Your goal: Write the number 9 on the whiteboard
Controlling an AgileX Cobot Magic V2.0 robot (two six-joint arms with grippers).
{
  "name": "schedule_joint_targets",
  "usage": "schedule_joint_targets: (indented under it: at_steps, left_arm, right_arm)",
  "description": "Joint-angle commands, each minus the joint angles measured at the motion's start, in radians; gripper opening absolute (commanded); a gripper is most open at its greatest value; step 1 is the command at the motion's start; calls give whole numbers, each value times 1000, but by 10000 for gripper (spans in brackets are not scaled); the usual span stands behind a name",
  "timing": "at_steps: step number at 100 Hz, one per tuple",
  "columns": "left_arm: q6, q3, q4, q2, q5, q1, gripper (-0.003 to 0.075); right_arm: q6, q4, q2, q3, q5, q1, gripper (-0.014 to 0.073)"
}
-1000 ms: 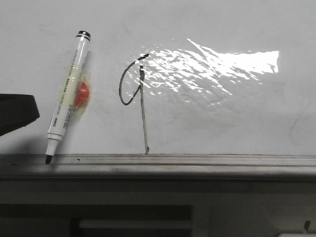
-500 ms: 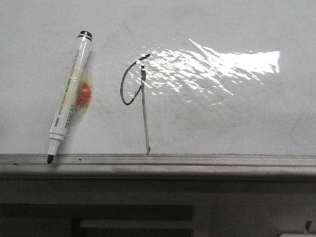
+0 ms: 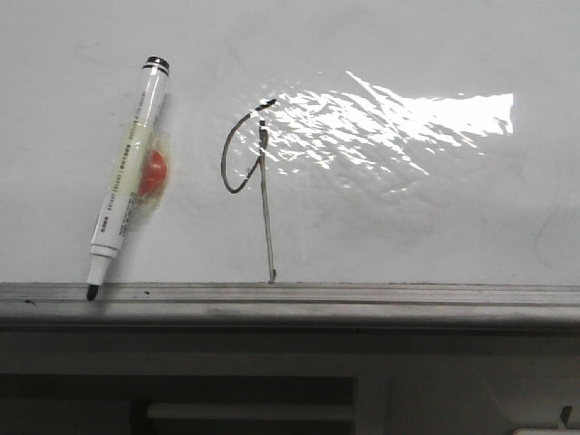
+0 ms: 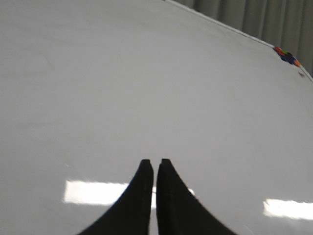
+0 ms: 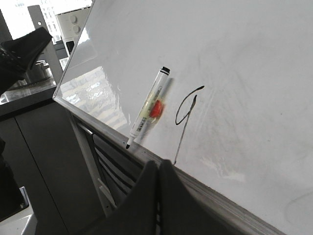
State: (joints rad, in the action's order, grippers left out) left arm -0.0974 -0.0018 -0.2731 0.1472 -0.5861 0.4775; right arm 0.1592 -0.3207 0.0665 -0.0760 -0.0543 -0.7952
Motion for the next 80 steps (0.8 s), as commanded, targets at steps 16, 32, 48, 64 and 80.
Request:
schedule_joint_targets:
  at_steps: [16, 32, 48, 64, 80]
  left_arm:
    - [-24, 21, 40, -61, -41, -167, -20]
    - [-24, 21, 151, -89, 54, -245, -20]
    - [-24, 21, 183, -180, 282, -383, -20]
    - [-10, 21, 320, -180, 387, -518, -20]
    - [141, 21, 351, -180, 531, -558, -20]
  right_arm:
    - [8, 10, 8, -25, 73, 6, -62]
    - [8, 10, 8, -25, 73, 6, -62]
    - [8, 10, 8, -25, 73, 6, -62]
    - [8, 10, 8, -25, 73, 6, -62]
    - [8, 10, 8, -25, 73, 6, -62]
